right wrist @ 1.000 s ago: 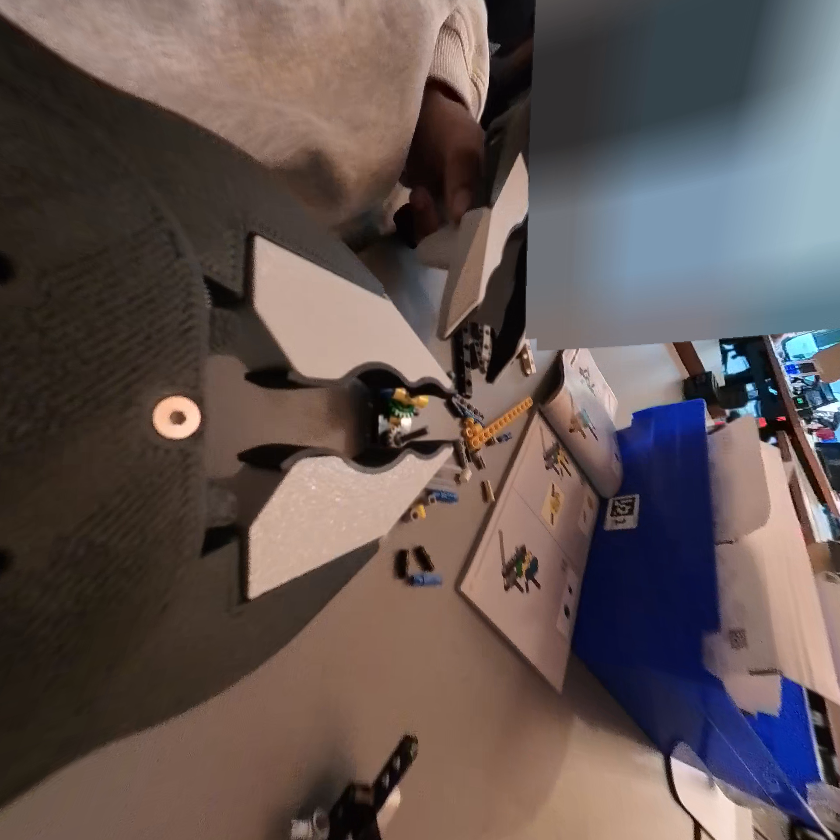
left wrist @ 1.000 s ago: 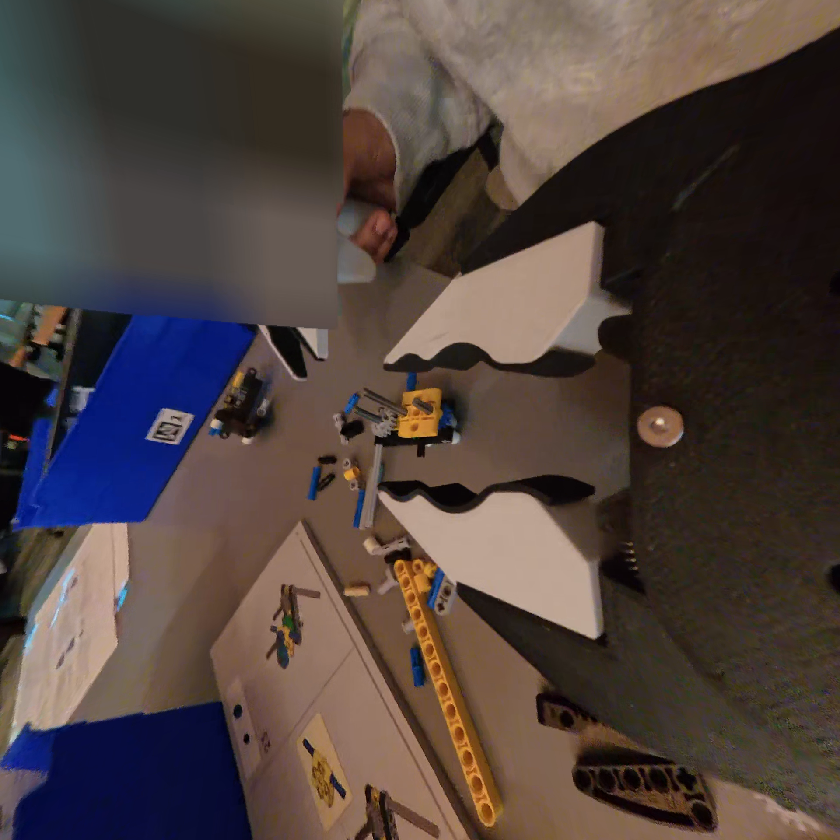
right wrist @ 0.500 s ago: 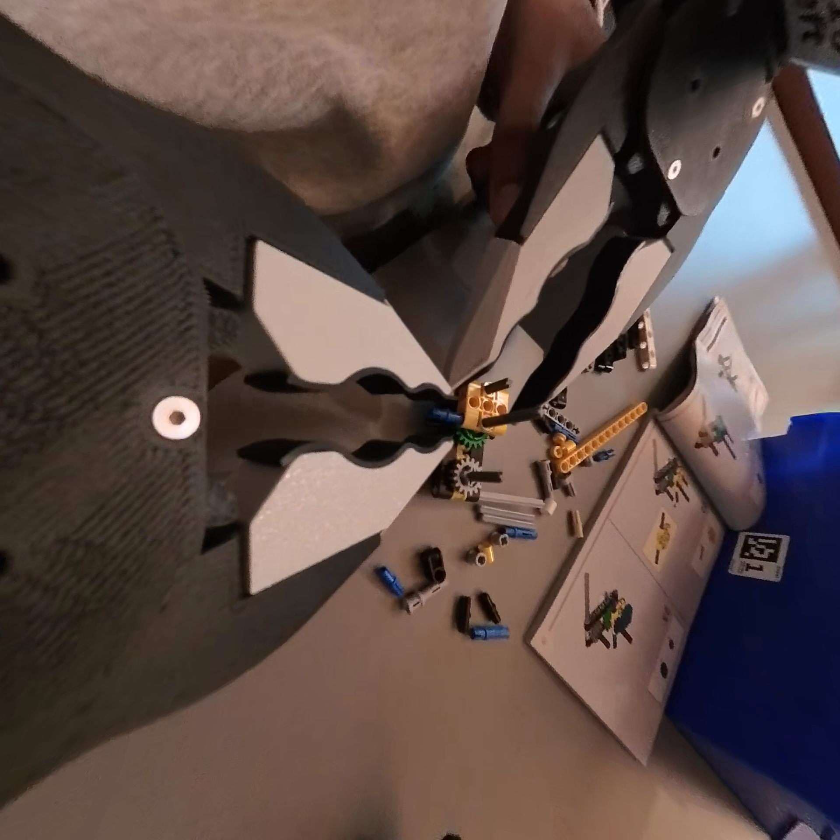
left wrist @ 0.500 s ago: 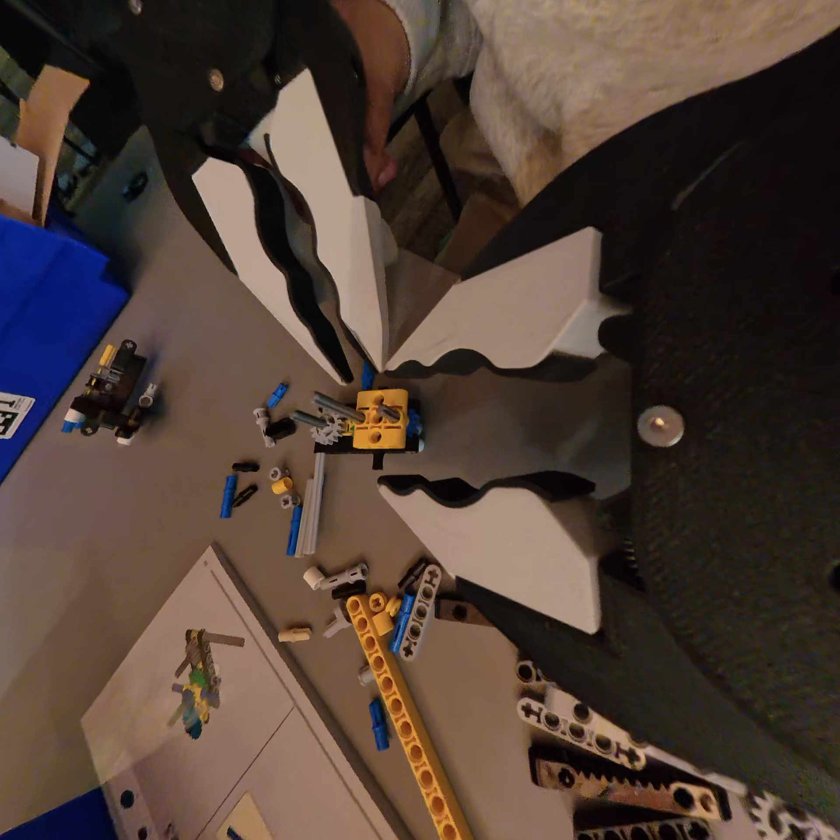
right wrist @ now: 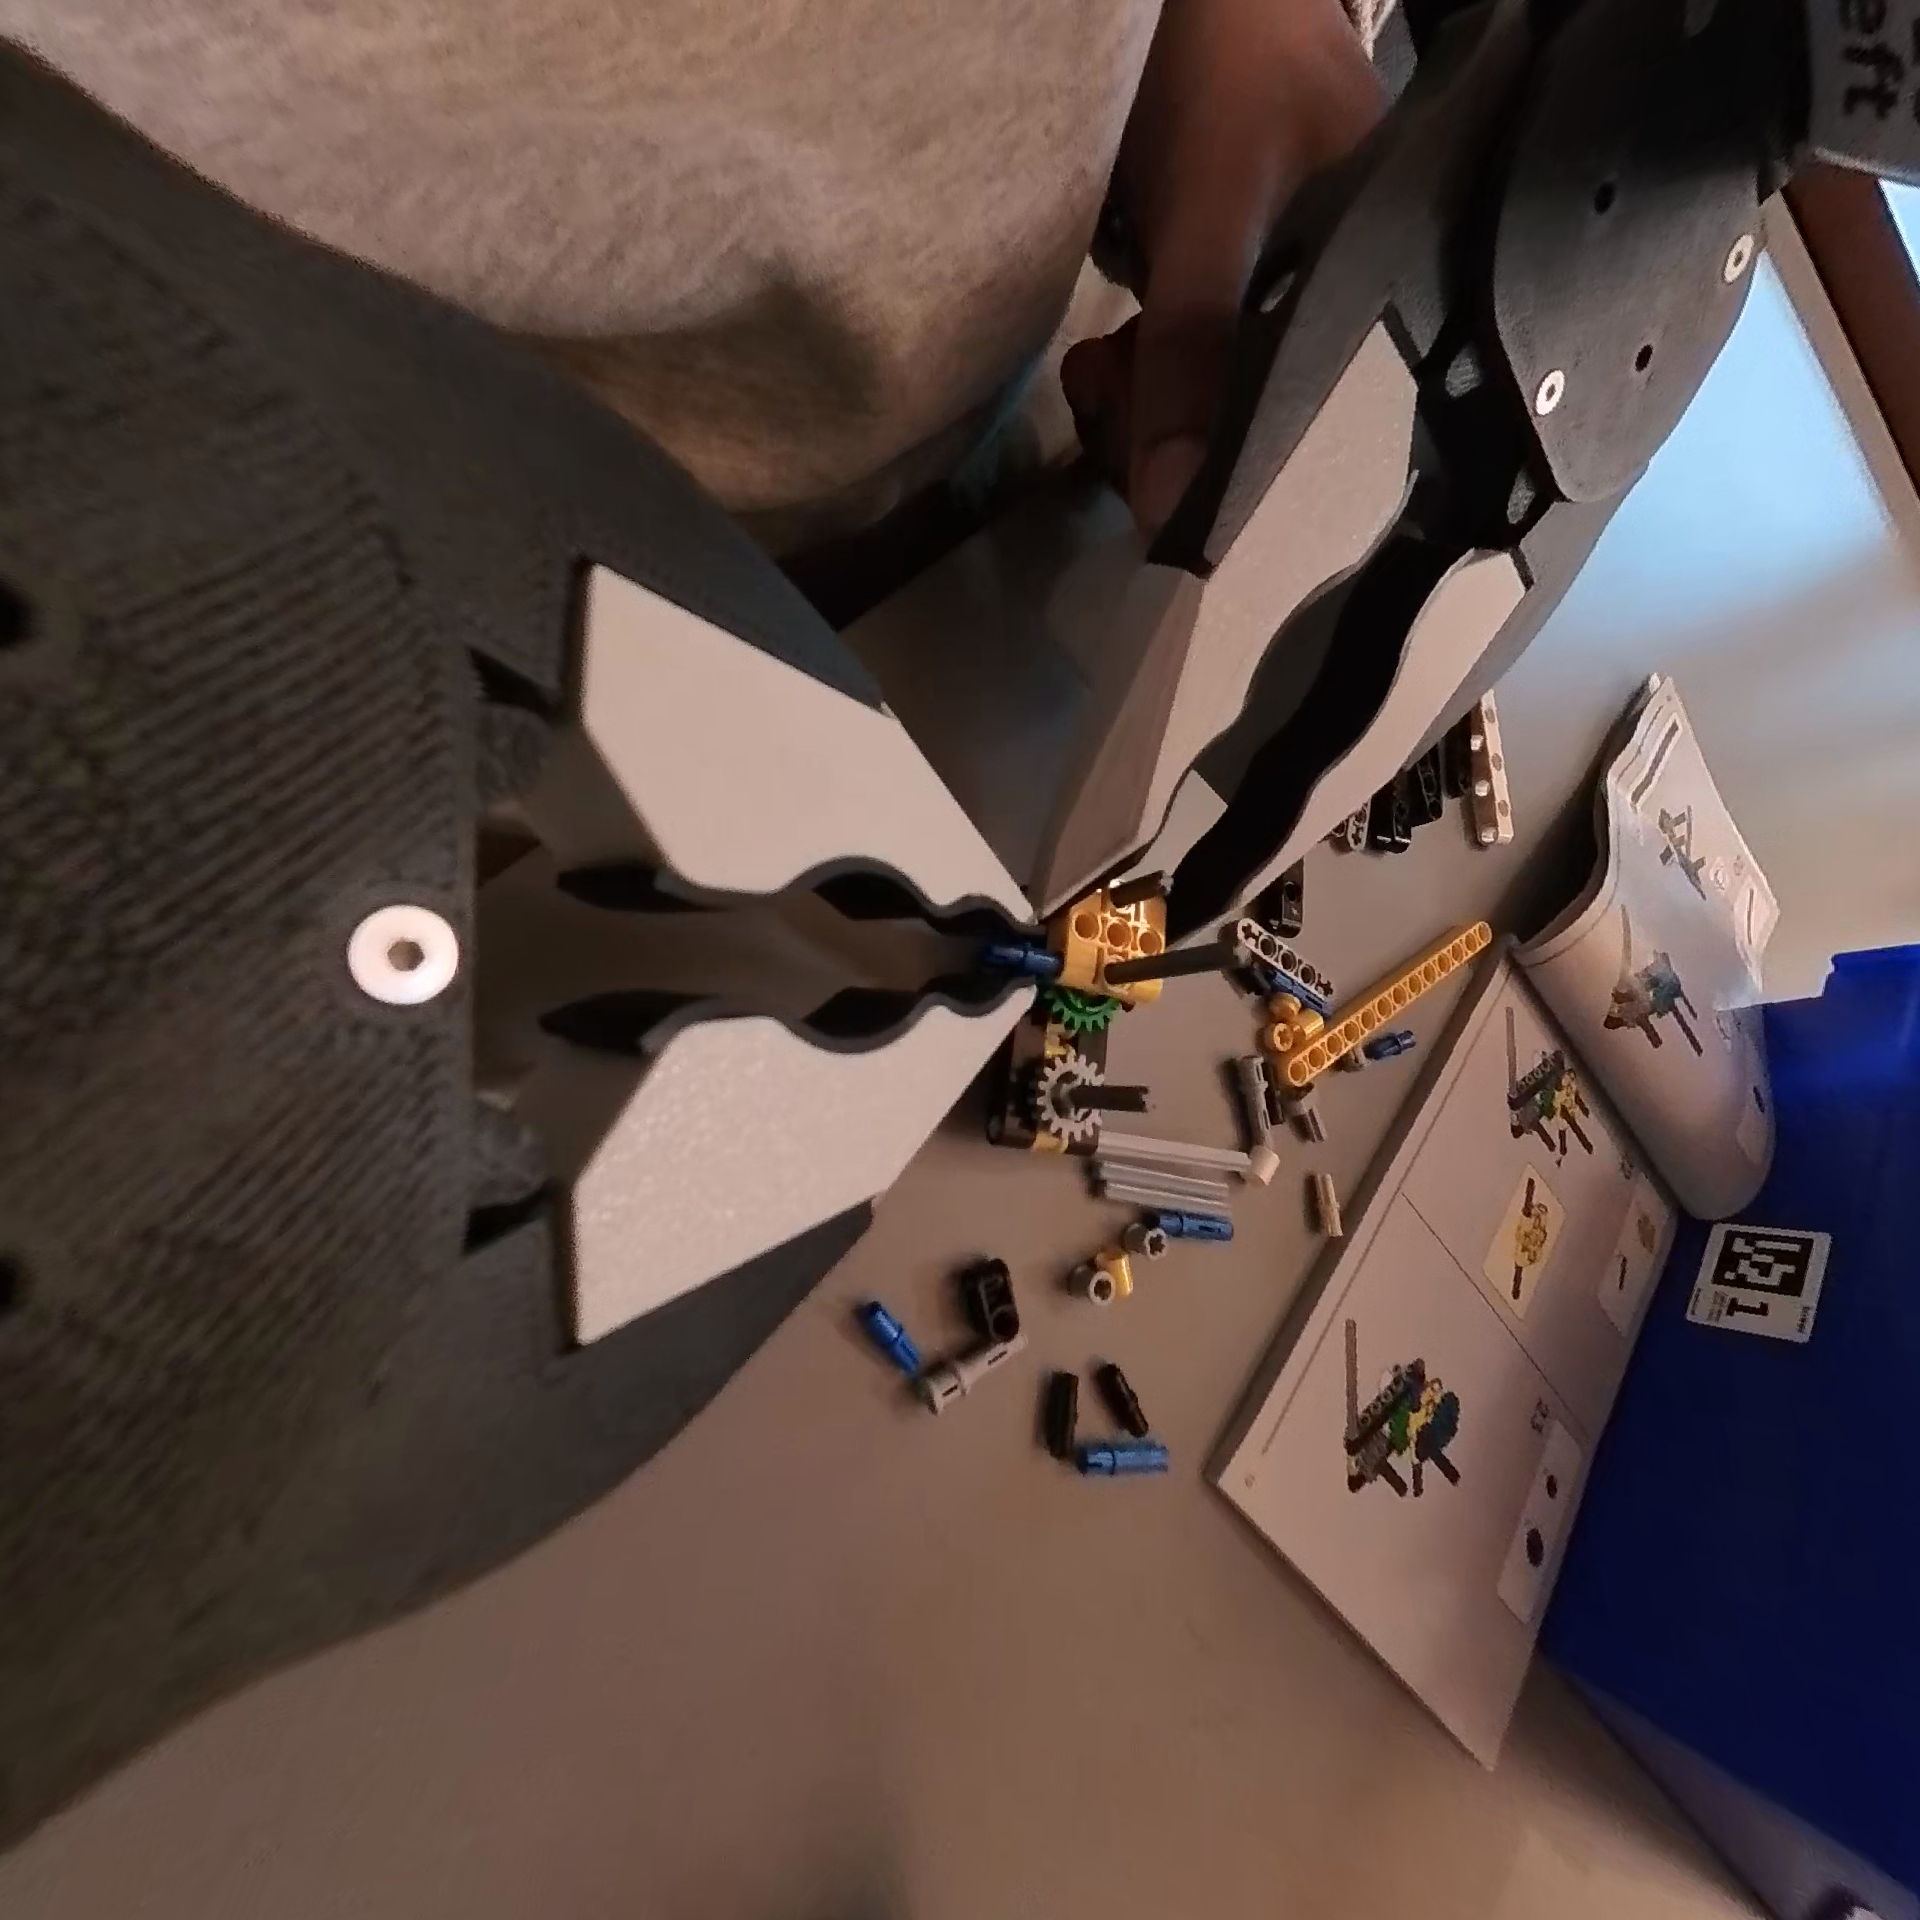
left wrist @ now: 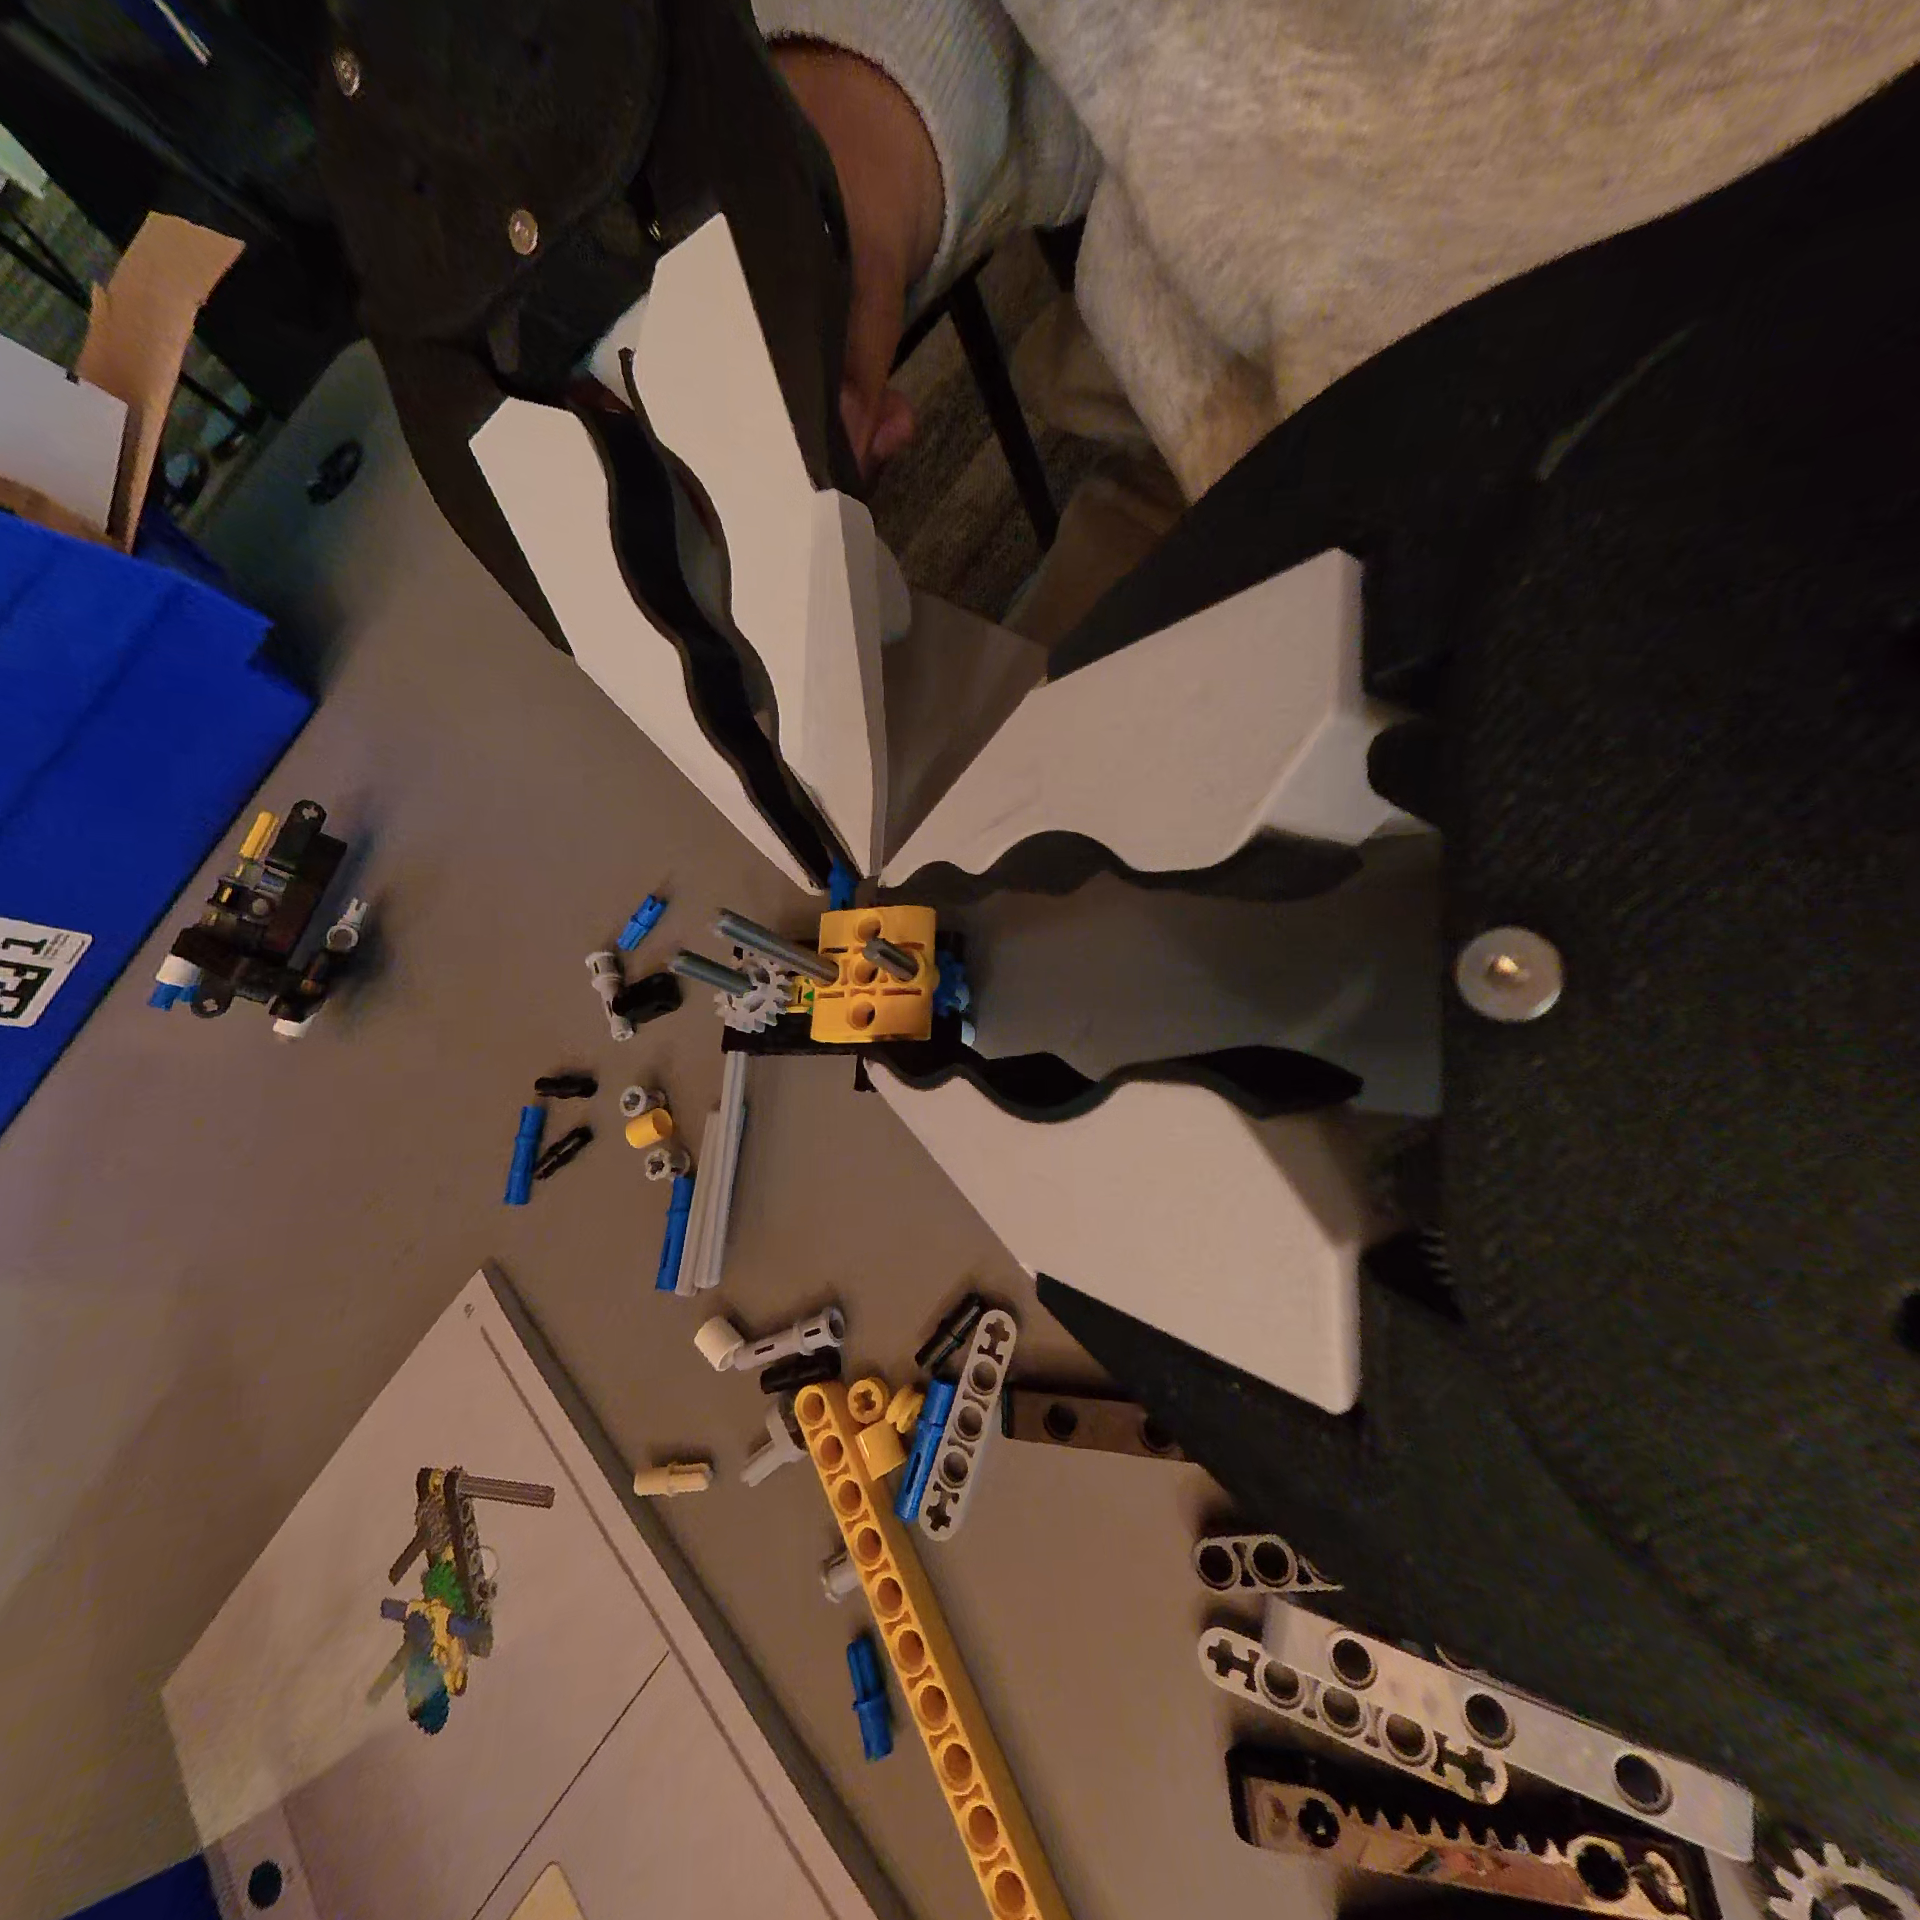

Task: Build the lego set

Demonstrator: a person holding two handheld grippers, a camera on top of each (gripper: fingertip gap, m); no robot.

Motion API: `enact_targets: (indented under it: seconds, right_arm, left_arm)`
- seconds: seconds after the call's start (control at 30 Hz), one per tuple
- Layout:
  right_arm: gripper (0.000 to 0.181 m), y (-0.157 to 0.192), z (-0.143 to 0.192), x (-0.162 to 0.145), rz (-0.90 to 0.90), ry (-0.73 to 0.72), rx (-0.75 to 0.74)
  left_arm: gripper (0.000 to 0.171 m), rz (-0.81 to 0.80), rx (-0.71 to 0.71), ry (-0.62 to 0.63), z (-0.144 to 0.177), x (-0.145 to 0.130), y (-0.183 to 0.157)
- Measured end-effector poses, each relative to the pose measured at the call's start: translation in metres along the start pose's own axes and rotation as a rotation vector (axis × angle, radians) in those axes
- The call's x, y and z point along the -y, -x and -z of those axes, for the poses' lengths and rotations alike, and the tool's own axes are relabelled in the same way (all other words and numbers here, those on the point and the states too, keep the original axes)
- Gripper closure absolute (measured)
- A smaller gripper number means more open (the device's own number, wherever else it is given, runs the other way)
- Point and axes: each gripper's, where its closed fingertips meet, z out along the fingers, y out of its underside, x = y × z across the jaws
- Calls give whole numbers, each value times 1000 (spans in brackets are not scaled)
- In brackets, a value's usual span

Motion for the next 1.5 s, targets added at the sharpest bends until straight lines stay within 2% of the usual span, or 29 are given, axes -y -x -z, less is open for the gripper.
enact_targets:
  seconds: [0.47,0.83,1.07,1.17,1.33,1.5]
  right_arm:
    - [178,-1,3,-2,-179,15,62]
    - [178,0,6,-5,-117,53,55]
    - [178,0,8,-6,-327,47,136]
    - [178,0,8,-6,-301,52,127]
    - [178,0,9,-6,-161,83,54]
    - [179,0,10,-7,-330,65,130]
  left_arm:
    - [148,15,1,-16,-1,0,-3]
    - [148,-28,19,-15,-2,-1,-6]
    - [148,-41,22,-16,-3,-1,-8]
    - [148,-31,20,-20,-3,-1,-8]
    - [148,-31,20,-21,-4,-1,-8]
    - [148,-35,14,-20,-4,-1,-10]
